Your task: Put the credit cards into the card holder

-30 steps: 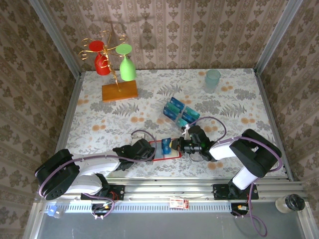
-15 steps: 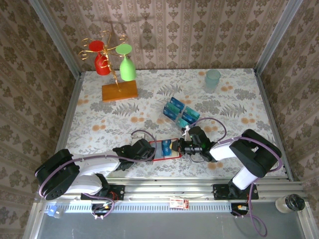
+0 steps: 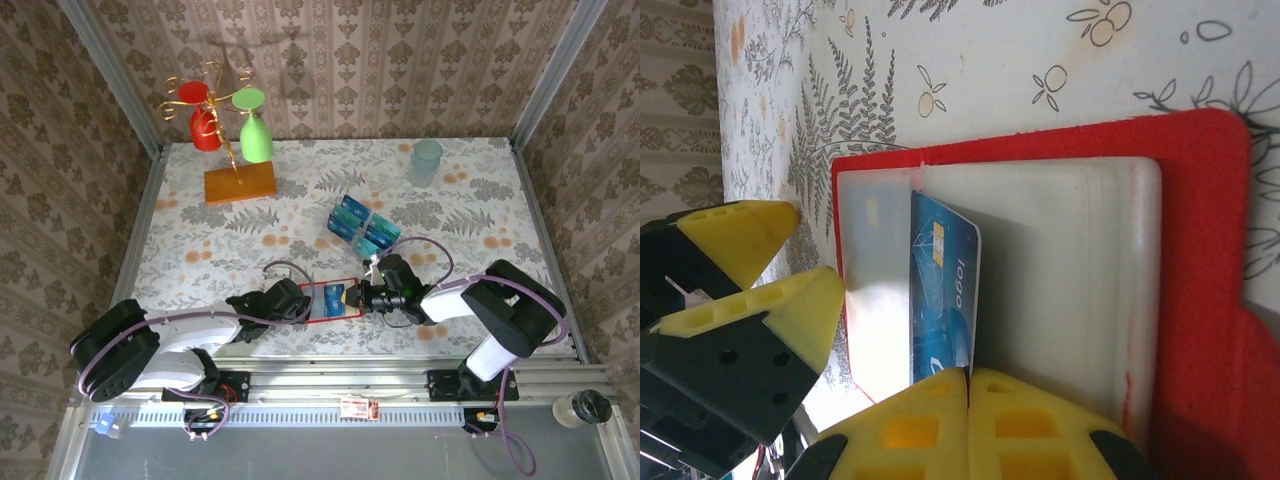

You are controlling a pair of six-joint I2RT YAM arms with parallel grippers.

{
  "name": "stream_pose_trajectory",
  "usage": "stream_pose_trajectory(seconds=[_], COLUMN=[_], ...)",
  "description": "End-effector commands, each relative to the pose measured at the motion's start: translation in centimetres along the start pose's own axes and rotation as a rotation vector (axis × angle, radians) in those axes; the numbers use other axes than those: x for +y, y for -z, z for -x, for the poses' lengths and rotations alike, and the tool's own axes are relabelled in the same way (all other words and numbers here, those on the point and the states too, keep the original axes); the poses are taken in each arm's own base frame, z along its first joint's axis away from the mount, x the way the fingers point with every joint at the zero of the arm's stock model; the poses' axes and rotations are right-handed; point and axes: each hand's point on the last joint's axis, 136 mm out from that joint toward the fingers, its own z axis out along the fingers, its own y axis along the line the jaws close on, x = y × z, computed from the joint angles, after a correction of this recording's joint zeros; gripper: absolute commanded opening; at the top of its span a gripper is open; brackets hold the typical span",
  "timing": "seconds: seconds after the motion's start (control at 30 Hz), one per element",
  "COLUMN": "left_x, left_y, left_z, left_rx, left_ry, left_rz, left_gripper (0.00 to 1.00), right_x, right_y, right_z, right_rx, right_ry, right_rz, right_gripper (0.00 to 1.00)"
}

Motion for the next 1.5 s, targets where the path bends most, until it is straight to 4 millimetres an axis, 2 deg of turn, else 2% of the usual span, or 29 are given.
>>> stream_pose_trajectory(seconds=[0.0, 0.63, 0.67, 0.77, 0.87, 0.97, 1.07, 1.27, 1.47], left_x=[1.2, 1.1, 1.1, 1.0, 1.1, 1.2, 1.2, 1.2, 1.3], left_y=[0.0, -0.1, -0.2, -0.2, -0.1, -0.2, -0.2, -0.1, 0.0], left_z=[-1.0, -0.9, -0.9, -0.9, -0.8, -0.9, -0.9, -0.8, -0.7], left_rx=[0.028, 0.021, 0.022, 0.022, 0.021, 0.019, 0.020, 0.015, 0.013], left_ry=[-0.004, -0.006, -0.008, -0.009, -0.008, -0.005, -0.006, 0.001, -0.003], left_rz=[0.052, 0.045, 0.044, 0.044, 0.044, 0.043, 0.043, 0.041, 0.041], left_gripper=[1.00, 1.00, 1.00, 1.00, 1.00, 1.00, 1.00, 1.00, 1.00], right_x=[-0.7, 0.0, 0.3, 0.8, 1.5, 2.6, 3.2, 3.4, 2.6], right_y=[0.0, -1.9, -2.0, -1.5, 0.1, 1.3, 1.5, 0.1, -1.2], right_z=[-1.1, -1.1, -1.2, -1.1, 0.1, 1.2, 1.6, 1.3, 0.5], right_rx=[0.061, 0.172, 0.183, 0.197, 0.169, 0.146, 0.157, 0.197, 0.232], right_ry=[0.005, 0.015, 0.024, 0.047, 0.115, 0.170, 0.194, 0.202, 0.215], right_rz=[-0.040, -0.073, -0.073, -0.087, -0.146, -0.181, -0.194, -0.197, -0.244], right_gripper=[0.00, 0.00, 0.05, 0.30, 0.36, 0.34, 0.27, 0.15, 0.12])
